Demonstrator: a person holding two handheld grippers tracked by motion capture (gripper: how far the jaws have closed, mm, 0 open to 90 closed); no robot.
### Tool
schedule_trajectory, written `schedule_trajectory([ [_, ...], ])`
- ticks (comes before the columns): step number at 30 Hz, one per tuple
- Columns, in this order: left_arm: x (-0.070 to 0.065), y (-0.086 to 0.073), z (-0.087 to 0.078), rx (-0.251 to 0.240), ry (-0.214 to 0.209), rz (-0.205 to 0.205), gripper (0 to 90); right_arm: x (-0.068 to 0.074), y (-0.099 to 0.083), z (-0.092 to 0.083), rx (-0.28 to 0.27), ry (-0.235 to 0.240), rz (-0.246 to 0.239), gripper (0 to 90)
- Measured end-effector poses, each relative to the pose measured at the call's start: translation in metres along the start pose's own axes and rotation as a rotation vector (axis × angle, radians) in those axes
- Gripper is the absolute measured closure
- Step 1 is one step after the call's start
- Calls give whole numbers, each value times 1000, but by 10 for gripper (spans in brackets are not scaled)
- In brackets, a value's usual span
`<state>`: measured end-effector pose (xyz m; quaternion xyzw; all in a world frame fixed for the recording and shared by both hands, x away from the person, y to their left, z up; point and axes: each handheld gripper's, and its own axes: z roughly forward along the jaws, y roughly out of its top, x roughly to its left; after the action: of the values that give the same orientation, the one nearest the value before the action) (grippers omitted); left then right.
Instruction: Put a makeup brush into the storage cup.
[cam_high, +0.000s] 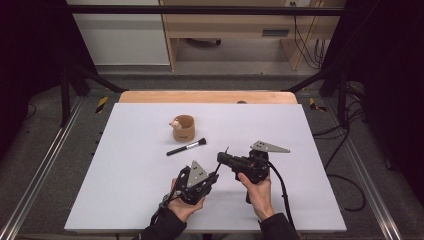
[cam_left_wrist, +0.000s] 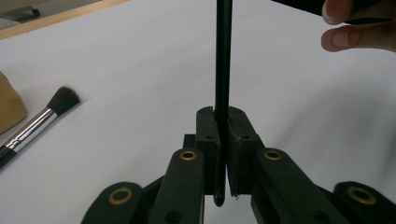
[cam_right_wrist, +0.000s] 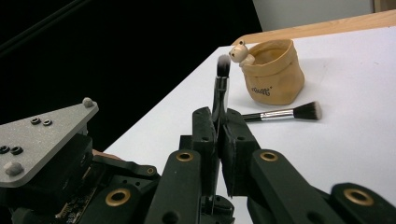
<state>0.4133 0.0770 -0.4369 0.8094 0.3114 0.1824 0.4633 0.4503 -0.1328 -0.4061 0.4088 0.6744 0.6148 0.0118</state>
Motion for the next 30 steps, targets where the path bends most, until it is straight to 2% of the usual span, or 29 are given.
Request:
schedule_trajectory([
  [2,0,0,0,0,4,4,806,1,0,0,0,-1,-7,856],
  [6,0,7,-5,-22,7,7,639,3,1,-1,1,-26,-45,856],
  [11,-1,16,-12,-41,24,25,599,6,0,2,7,-21,-74,855],
  [16,-1,22,-15,-53,29,27,624,12,-2,5,12,-1,-94,855],
  [30,0,23,-17,-52,39,10,816,18,-6,10,20,14,-113,855],
])
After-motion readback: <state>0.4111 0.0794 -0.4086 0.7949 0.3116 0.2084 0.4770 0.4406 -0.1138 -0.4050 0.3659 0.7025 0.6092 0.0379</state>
